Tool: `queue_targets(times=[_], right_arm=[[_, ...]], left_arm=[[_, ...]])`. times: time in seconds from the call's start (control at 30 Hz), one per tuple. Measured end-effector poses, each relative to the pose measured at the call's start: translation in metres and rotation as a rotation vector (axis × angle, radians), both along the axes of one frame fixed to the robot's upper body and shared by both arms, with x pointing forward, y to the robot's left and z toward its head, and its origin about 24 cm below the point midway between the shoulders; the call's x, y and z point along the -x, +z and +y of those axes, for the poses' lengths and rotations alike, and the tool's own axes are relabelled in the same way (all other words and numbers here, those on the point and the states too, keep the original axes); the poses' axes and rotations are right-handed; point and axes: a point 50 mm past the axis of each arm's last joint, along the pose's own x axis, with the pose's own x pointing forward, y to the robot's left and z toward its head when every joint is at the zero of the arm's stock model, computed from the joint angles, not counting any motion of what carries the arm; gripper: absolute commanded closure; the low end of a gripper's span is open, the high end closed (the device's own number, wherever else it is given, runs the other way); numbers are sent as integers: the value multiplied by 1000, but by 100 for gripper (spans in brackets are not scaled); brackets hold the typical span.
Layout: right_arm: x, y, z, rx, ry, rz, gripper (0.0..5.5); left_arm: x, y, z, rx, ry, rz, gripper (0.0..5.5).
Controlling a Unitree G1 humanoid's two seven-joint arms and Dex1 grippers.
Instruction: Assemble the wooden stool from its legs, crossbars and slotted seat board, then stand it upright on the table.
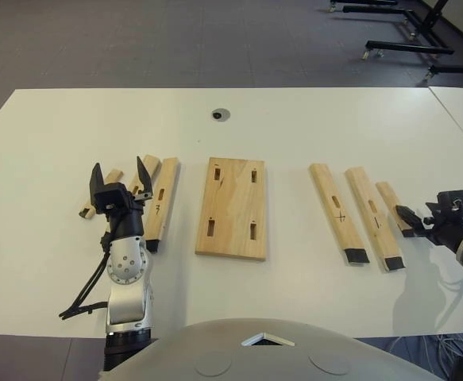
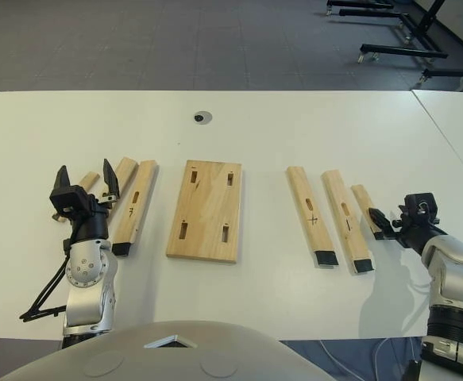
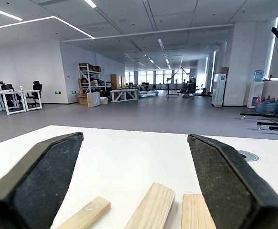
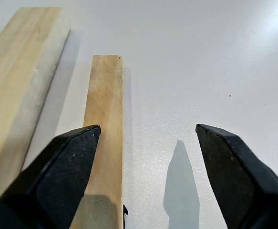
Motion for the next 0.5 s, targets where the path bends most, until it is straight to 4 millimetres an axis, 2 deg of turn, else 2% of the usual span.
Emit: queue_targets(times=[0.33, 0.5], right_arm=[[3, -5, -6, -1, -46, -74, 180], [5, -6, 4, -91, -5, -76, 180]], left_arm=[[0, 0, -4, 0, -15, -6, 147], [-1, -2, -5, 1, -20, -2, 147]])
